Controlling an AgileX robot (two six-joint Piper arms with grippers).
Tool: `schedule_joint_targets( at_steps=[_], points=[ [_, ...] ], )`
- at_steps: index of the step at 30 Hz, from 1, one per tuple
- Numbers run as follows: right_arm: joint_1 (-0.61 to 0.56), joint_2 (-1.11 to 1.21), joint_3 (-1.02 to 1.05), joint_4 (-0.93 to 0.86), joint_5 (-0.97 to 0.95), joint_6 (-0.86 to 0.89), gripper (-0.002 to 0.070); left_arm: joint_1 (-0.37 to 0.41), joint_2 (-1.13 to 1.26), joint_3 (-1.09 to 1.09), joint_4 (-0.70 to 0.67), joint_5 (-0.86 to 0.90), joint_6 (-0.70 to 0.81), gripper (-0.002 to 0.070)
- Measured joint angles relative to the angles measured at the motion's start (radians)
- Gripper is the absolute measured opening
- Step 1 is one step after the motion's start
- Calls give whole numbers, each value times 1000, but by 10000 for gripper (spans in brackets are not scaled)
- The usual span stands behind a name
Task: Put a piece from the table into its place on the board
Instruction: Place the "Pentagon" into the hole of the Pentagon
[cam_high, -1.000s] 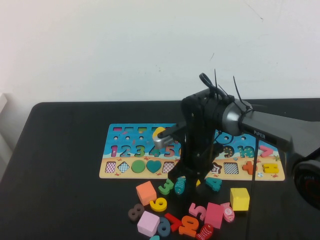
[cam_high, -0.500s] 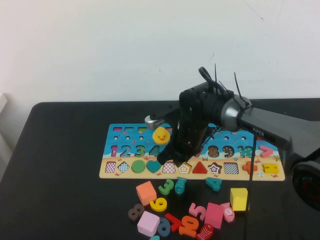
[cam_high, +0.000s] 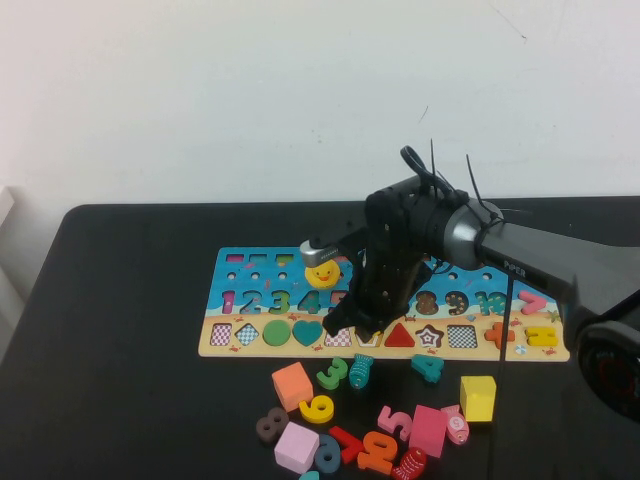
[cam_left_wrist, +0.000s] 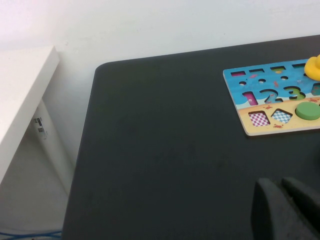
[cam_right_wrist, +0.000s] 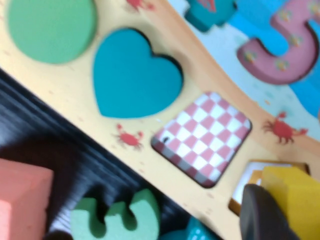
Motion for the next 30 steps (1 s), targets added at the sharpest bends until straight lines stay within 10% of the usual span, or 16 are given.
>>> schedule_joint_targets(
  at_steps=[5, 15, 30],
  points=[
    [-4, 0, 0, 0, 5, 2, 168, 0, 0, 0, 0, 0, 0, -1],
    [-4, 0, 0, 30, 9, 2, 422, 0, 0, 0, 0, 0, 0, -1],
    [-4, -9, -59, -180, 74, 101, 435, 0, 0, 0, 0, 0, 0, -1]
  ],
)
